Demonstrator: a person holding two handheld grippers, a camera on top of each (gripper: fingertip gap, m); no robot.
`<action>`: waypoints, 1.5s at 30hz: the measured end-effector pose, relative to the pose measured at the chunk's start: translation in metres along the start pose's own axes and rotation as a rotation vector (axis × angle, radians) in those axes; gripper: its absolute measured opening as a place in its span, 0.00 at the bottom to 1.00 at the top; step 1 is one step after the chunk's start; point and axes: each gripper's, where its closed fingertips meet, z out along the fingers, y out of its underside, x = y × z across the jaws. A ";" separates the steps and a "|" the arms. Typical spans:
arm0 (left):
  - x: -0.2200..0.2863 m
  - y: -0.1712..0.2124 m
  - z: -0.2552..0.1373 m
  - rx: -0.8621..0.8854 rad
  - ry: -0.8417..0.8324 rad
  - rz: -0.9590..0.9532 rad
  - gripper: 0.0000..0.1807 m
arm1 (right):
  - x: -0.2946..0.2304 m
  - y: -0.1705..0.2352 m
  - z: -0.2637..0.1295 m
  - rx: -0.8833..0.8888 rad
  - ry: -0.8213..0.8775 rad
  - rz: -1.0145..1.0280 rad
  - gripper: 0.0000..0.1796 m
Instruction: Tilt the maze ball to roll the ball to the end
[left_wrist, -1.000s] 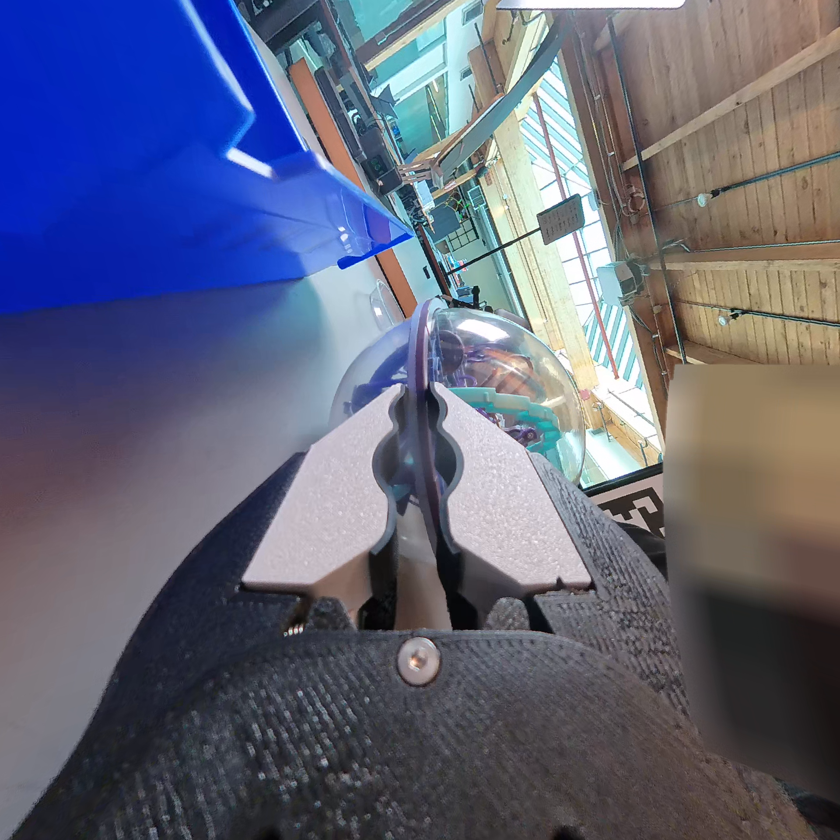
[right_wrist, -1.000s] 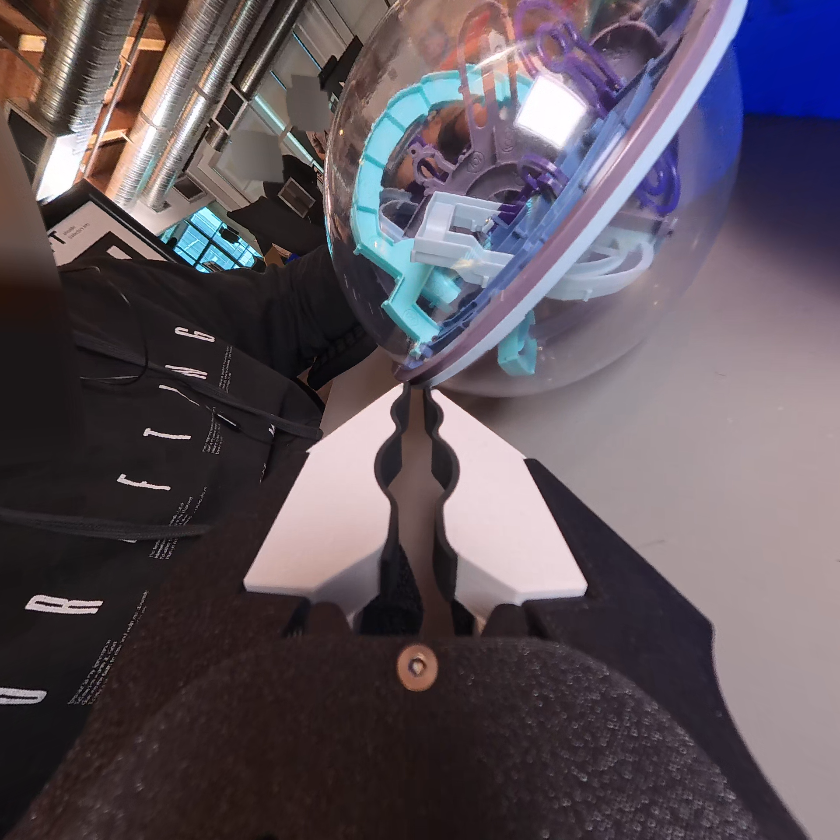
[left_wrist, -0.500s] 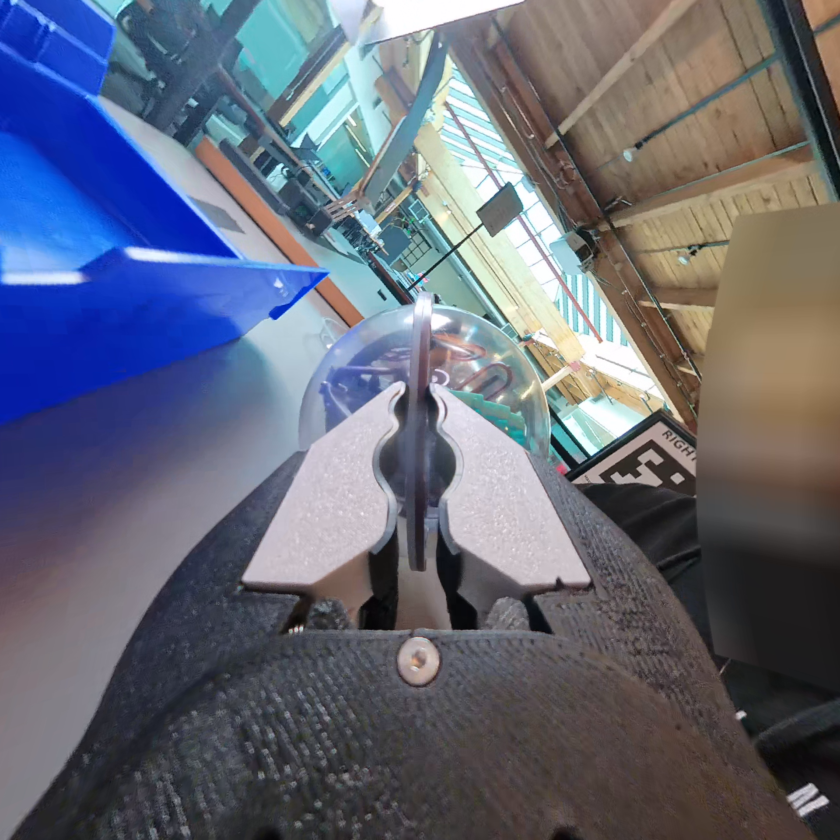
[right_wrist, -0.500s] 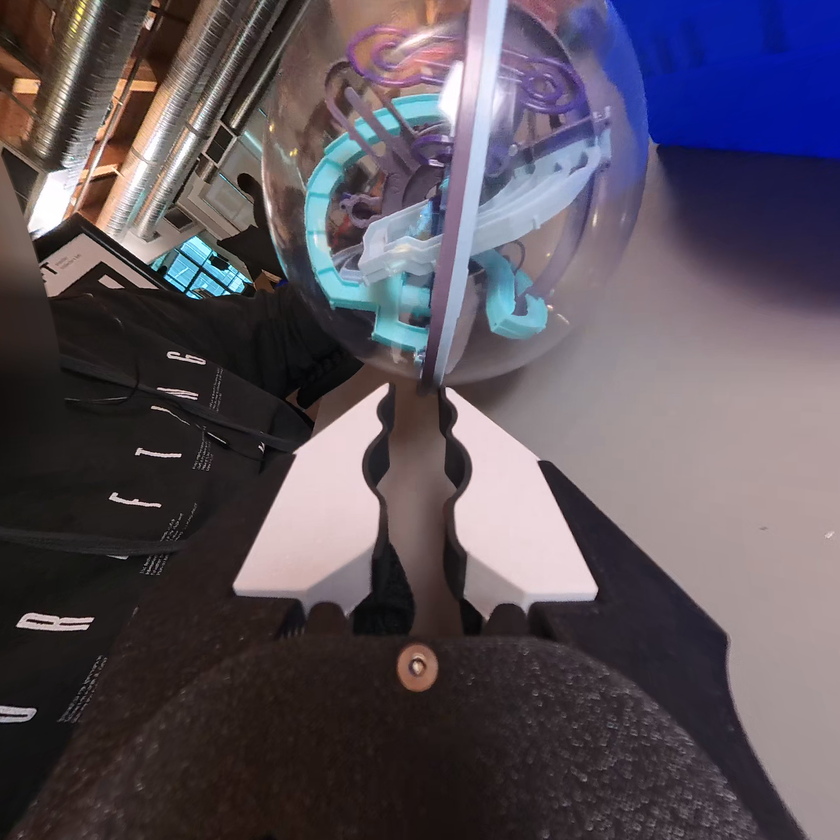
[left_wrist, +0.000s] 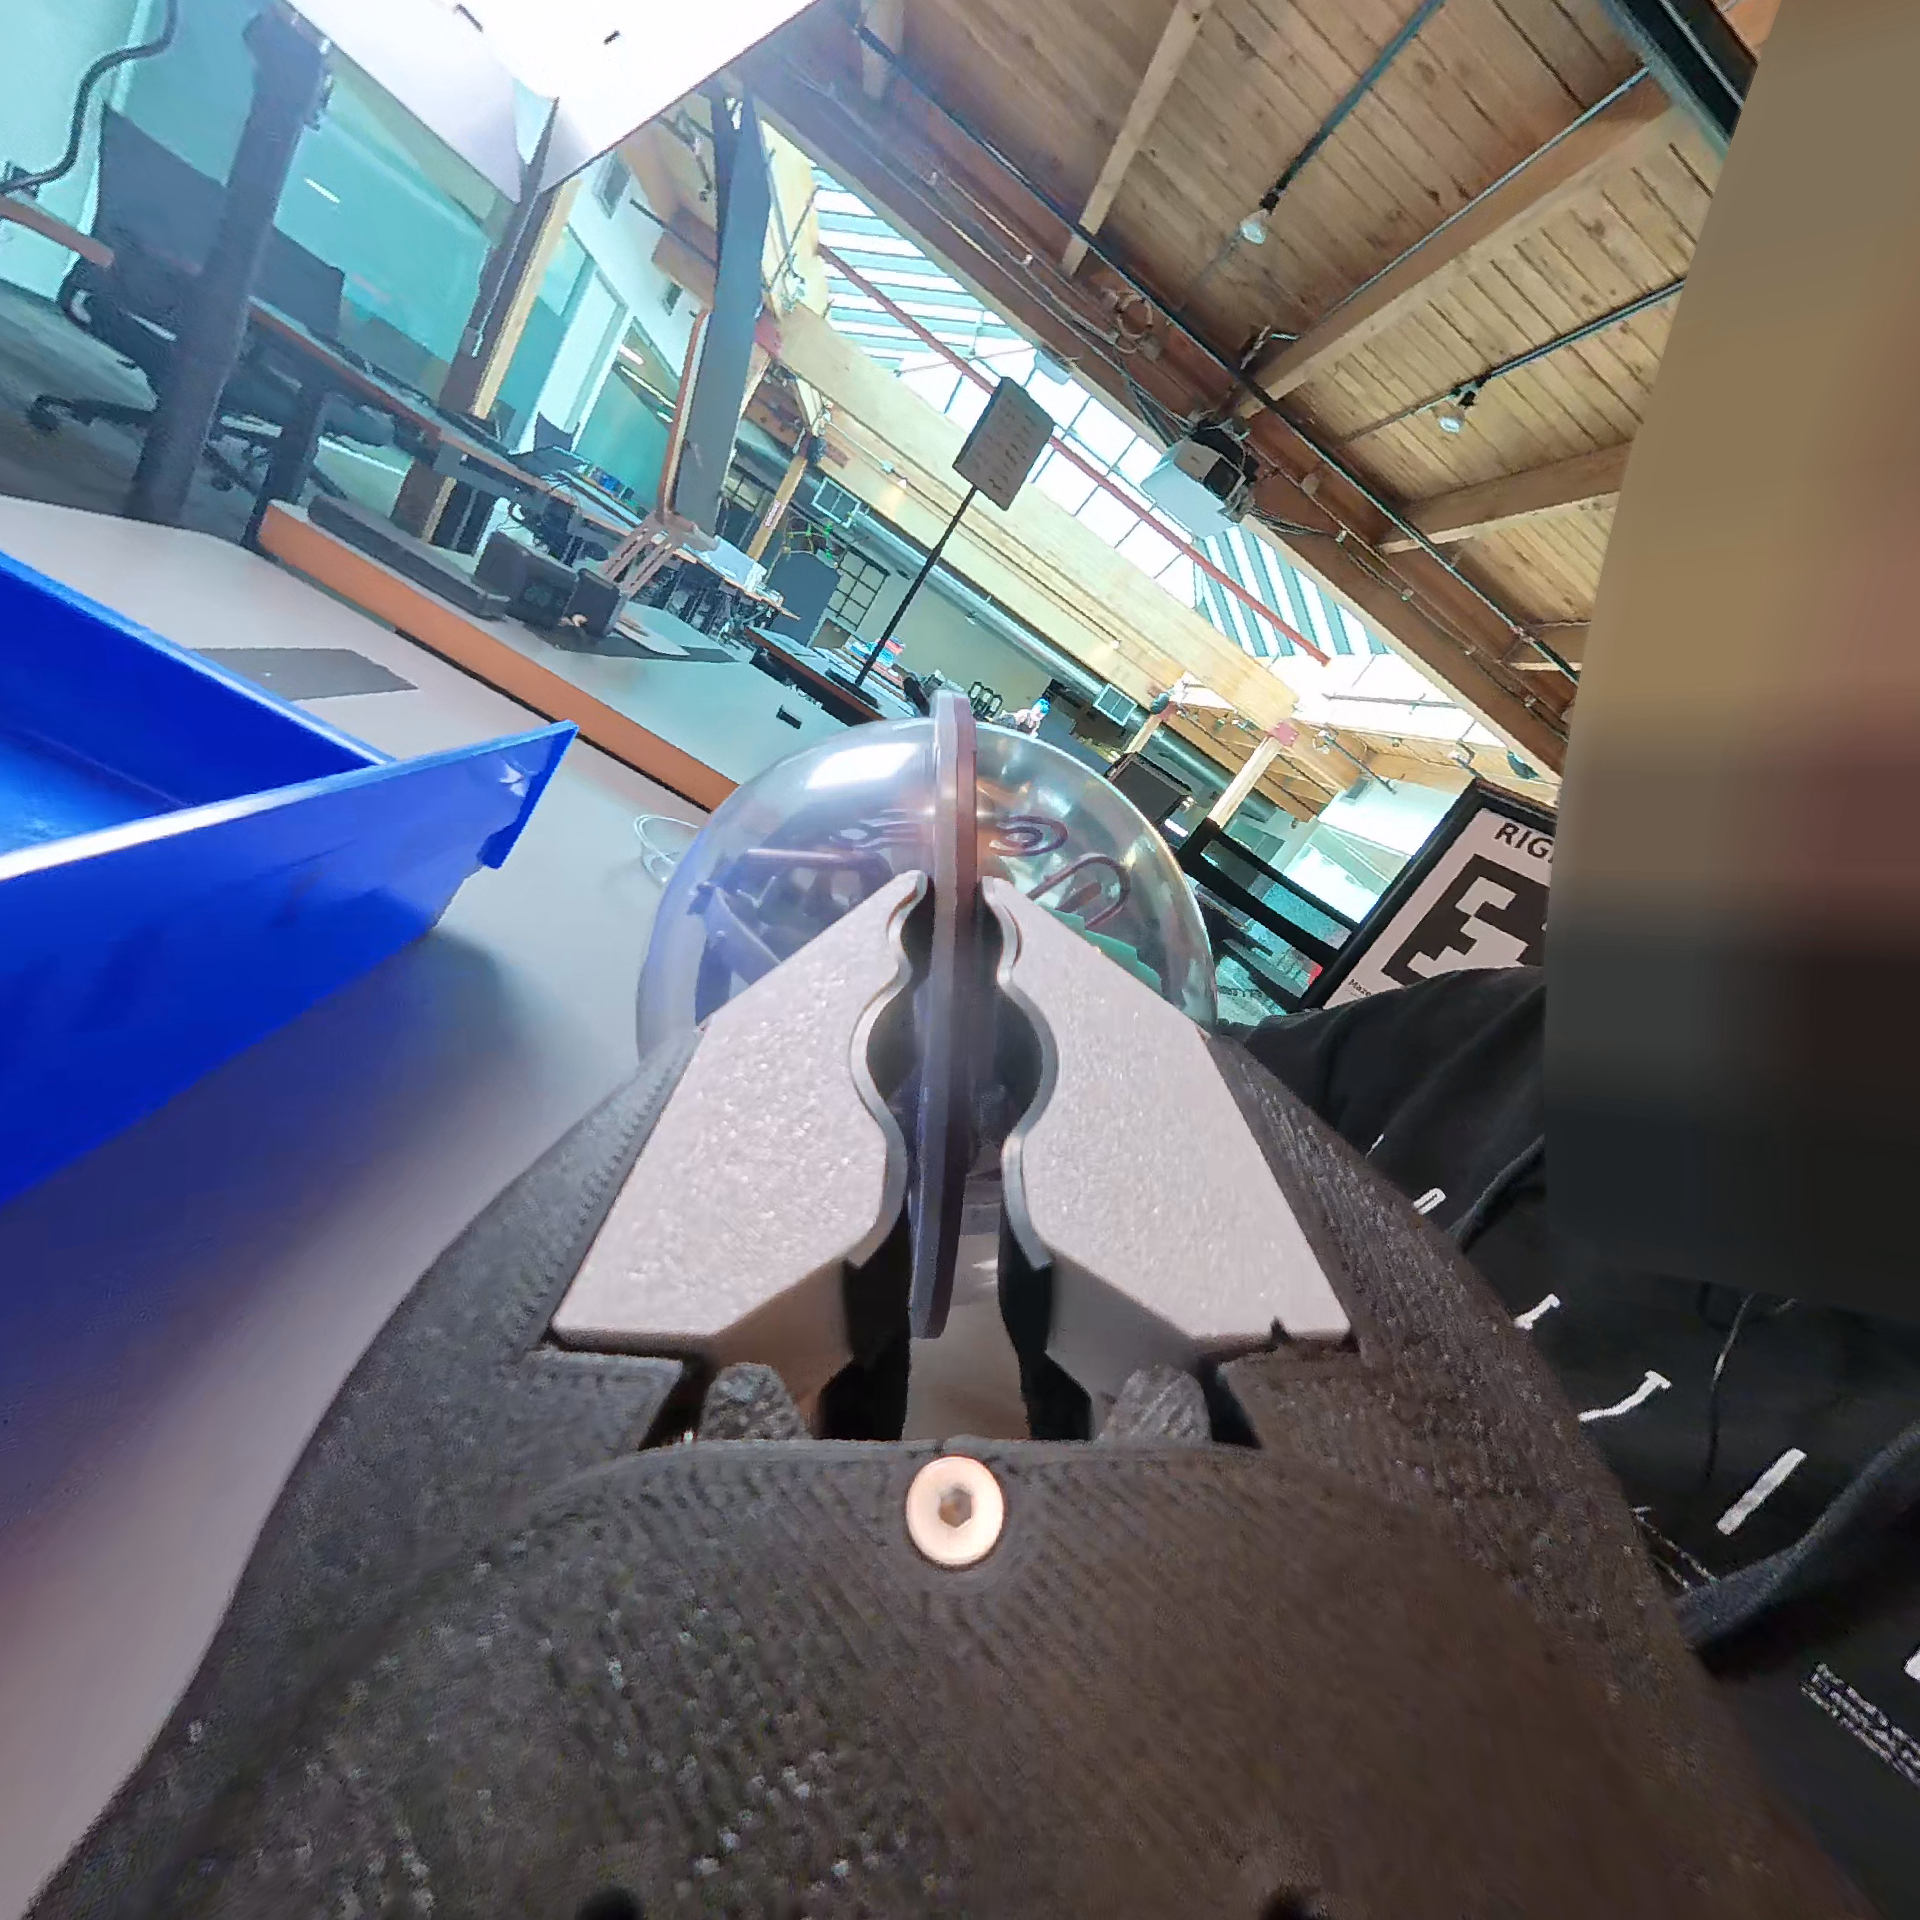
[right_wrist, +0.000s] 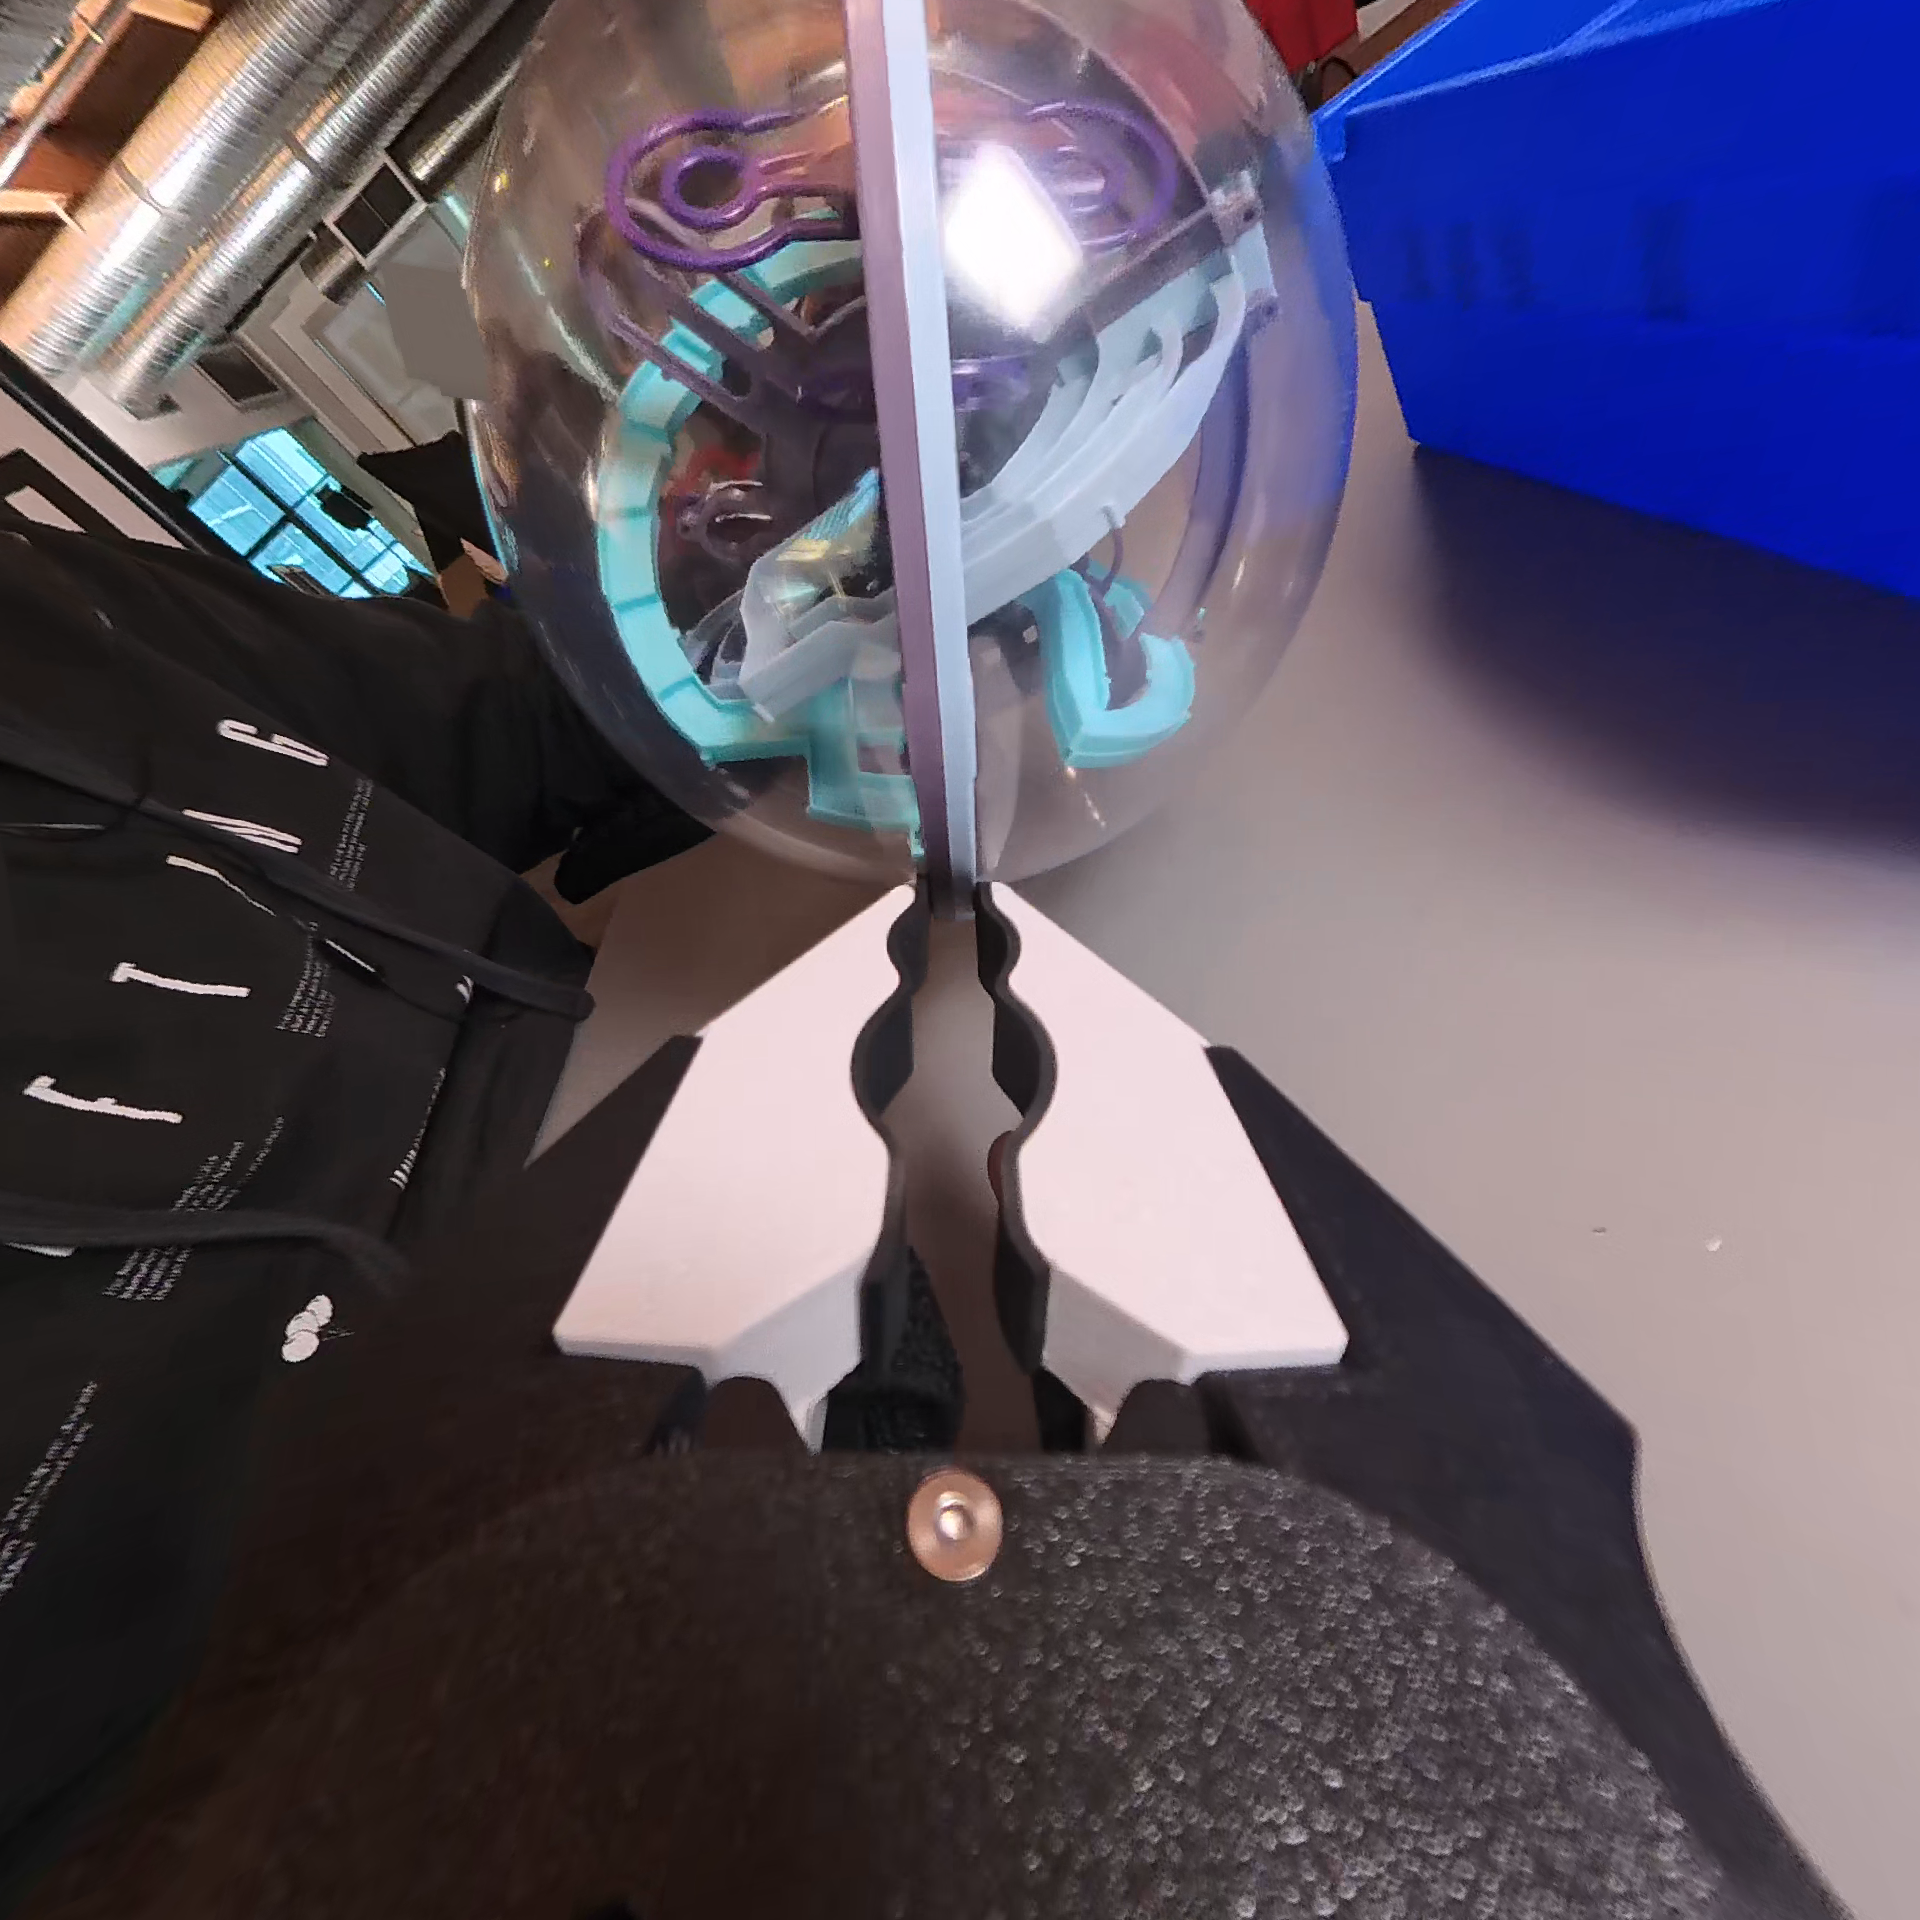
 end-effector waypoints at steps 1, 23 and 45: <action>0.002 0.000 0.000 0.002 0.010 0.012 0.03 | 0.001 -0.001 0.000 0.003 0.011 -0.016 0.03; 0.016 0.009 0.004 -0.045 0.045 0.145 0.04 | 0.030 -0.023 -0.021 0.141 0.151 -0.007 0.03; -0.019 0.092 -0.010 -0.435 -0.063 -0.422 0.04 | 0.054 -0.048 -0.051 0.363 0.175 0.205 0.03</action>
